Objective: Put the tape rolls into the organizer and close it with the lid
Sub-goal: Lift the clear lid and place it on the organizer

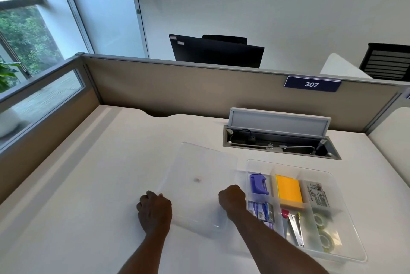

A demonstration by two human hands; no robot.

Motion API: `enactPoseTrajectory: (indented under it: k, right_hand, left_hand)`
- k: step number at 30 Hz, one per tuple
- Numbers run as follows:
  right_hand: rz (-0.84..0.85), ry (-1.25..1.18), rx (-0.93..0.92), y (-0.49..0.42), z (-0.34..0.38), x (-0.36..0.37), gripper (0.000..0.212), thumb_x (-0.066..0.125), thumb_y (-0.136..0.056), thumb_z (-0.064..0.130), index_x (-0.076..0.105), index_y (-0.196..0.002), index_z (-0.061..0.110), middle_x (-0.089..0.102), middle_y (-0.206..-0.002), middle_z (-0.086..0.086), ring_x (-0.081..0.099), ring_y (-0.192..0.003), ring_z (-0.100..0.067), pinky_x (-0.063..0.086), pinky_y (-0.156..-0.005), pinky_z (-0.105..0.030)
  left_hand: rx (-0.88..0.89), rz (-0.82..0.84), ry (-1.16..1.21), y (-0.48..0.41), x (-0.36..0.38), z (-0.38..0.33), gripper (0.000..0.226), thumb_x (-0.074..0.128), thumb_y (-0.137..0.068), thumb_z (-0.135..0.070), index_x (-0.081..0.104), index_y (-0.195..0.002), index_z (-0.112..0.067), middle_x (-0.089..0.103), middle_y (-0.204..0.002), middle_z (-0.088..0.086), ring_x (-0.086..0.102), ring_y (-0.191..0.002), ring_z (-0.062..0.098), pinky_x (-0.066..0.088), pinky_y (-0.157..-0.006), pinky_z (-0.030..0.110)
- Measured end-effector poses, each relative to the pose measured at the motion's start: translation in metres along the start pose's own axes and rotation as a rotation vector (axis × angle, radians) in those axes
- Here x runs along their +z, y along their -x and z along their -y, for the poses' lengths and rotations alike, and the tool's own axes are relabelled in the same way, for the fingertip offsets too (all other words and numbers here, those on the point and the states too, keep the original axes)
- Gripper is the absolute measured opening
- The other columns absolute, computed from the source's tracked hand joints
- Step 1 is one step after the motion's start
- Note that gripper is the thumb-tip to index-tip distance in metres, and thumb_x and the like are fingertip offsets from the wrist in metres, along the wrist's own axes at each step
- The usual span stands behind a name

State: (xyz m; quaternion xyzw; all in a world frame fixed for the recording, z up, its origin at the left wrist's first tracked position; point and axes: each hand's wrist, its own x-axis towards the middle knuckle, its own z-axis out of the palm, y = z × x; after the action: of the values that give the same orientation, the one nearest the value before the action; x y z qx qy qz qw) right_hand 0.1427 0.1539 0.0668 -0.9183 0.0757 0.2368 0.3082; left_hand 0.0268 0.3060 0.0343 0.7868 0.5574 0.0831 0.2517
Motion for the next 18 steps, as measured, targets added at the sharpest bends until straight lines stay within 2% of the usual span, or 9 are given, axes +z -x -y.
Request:
enactPoseTrajectory:
  k: [4,6,8,10,12,15,16,17,18]
  right_hand:
    - [0.016,-0.158,0.022,-0.006,0.008,-0.011,0.025,0.052,-0.085,0.012,0.056,-0.107,0.001,0.064,-0.108,-0.013,0.063,-0.099,-0.029,0.049,-0.077,-0.03]
    - [0.085,-0.292,-0.013,-0.008,0.016,-0.02,0.008,0.05,-0.085,0.009,0.057,-0.089,0.008,0.058,-0.087,-0.006,0.058,-0.077,-0.021,0.046,-0.068,-0.028]
    - [0.13,-0.419,-0.013,-0.013,0.023,-0.029,0.019,0.051,-0.081,0.003,0.051,-0.066,0.014,0.048,-0.067,-0.003,0.044,-0.052,-0.015,0.041,-0.054,-0.025]
    - [0.126,-0.549,-0.002,-0.013,0.028,-0.039,0.022,0.051,-0.075,-0.005,0.055,-0.06,0.01,0.046,-0.057,-0.008,0.033,-0.037,-0.014,0.028,-0.044,-0.018]
    - [0.114,-0.615,-0.028,-0.012,0.03,-0.052,0.023,0.053,-0.072,-0.008,0.059,-0.059,0.009,0.05,-0.06,-0.014,0.03,-0.034,-0.014,0.023,-0.044,-0.015]
    - [0.113,-0.664,-0.102,-0.01,0.027,-0.083,0.021,0.059,-0.068,-0.009,0.066,-0.063,0.01,0.052,-0.067,-0.014,0.029,-0.039,-0.015,0.024,-0.042,-0.015]
    - [0.111,-0.673,-0.127,-0.012,0.024,-0.094,0.021,0.061,-0.069,-0.009,0.067,-0.067,0.011,0.053,-0.067,-0.013,0.029,-0.039,-0.013,0.024,-0.04,-0.013]
    - [0.108,-0.662,-0.149,-0.014,0.02,-0.104,0.021,0.062,-0.07,-0.009,0.068,-0.069,0.011,0.054,-0.067,-0.012,0.03,-0.038,-0.012,0.025,-0.039,-0.012]
    - [0.1,-0.651,-0.164,-0.018,0.015,-0.115,0.021,0.063,-0.071,-0.008,0.068,-0.071,0.013,0.055,-0.066,-0.01,0.031,-0.036,-0.011,0.026,-0.038,-0.012]
  left_hand:
    - [-0.067,-0.028,0.042,-0.005,-0.004,0.007,0.03,0.04,-0.091,-0.02,0.059,-0.103,0.0,0.054,-0.111,0.024,0.046,-0.106,0.04,0.042,-0.088,0.048]
    - [-0.109,-0.031,0.086,-0.003,-0.008,0.009,0.033,0.039,-0.092,-0.021,0.059,-0.107,0.0,0.053,-0.114,0.025,0.046,-0.108,0.041,0.04,-0.09,0.048]
    - [-0.149,-0.027,0.172,-0.001,-0.011,0.01,0.035,0.039,-0.093,-0.024,0.058,-0.112,-0.001,0.053,-0.118,0.026,0.045,-0.112,0.041,0.037,-0.094,0.047]
    - [-0.159,-0.009,0.273,0.0,-0.014,0.009,0.034,0.039,-0.093,-0.023,0.058,-0.114,-0.004,0.054,-0.121,0.024,0.045,-0.113,0.04,0.036,-0.096,0.046]
    - [-0.126,0.025,0.346,0.001,-0.015,0.006,0.035,0.04,-0.088,-0.013,0.059,-0.116,-0.007,0.055,-0.123,0.021,0.047,-0.114,0.038,0.037,-0.098,0.044]
    - [-0.129,0.07,0.466,0.008,-0.019,-0.011,0.044,0.043,-0.081,-0.007,0.058,-0.123,-0.011,0.055,-0.127,0.017,0.049,-0.118,0.035,0.037,-0.1,0.04]
    - [-0.118,0.091,0.509,0.01,-0.017,-0.017,0.041,0.045,-0.082,-0.012,0.06,-0.119,-0.01,0.058,-0.124,0.017,0.052,-0.115,0.035,0.038,-0.1,0.04]
    - [-0.089,0.127,0.583,0.012,-0.017,-0.023,0.034,0.048,-0.081,-0.023,0.065,-0.108,-0.009,0.064,-0.113,0.018,0.058,-0.106,0.035,0.042,-0.097,0.041]
    - [-0.052,0.183,0.693,0.015,-0.015,-0.029,0.029,0.053,-0.079,-0.032,0.067,-0.089,-0.009,0.068,-0.094,0.017,0.061,-0.087,0.034,0.048,-0.088,0.041]
